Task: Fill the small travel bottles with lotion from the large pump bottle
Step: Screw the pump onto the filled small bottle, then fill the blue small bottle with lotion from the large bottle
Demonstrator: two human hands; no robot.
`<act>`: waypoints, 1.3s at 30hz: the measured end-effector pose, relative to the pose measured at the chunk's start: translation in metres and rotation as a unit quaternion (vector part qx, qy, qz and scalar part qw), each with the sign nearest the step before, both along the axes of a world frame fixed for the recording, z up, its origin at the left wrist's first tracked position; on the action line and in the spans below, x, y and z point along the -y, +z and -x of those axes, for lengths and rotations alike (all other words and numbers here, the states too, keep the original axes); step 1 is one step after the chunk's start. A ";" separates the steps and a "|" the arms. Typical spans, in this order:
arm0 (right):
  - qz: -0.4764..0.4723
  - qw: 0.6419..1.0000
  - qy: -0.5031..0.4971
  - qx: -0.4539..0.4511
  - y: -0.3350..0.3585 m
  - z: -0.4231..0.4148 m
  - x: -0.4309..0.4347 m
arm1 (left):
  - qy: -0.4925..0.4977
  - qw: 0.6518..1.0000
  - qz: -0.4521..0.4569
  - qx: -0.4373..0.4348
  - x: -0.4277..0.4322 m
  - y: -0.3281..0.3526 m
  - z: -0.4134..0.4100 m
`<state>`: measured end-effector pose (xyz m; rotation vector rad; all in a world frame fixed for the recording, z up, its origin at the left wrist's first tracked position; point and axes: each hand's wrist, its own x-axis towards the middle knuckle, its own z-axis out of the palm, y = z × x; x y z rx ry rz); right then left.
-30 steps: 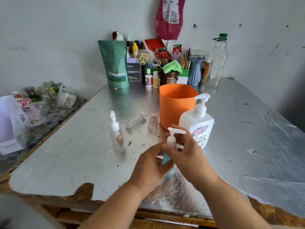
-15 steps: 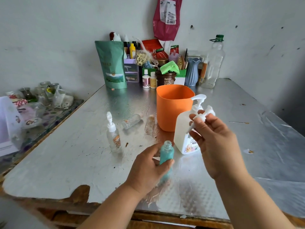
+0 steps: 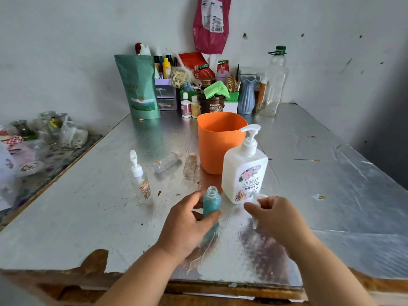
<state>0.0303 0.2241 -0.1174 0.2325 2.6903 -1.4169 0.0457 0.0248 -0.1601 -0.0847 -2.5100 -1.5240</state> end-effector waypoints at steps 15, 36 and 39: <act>-0.177 0.980 -0.043 -0.086 0.003 0.005 -0.005 | 0.004 1.000 0.005 0.009 -0.001 0.004 -0.002; -0.072 0.994 0.058 -0.056 0.131 0.107 0.037 | 0.069 0.980 0.181 -0.045 -0.034 0.121 0.042; -0.073 0.995 0.056 -0.041 0.129 0.111 0.035 | 0.070 0.979 0.183 -0.049 -0.036 0.124 0.043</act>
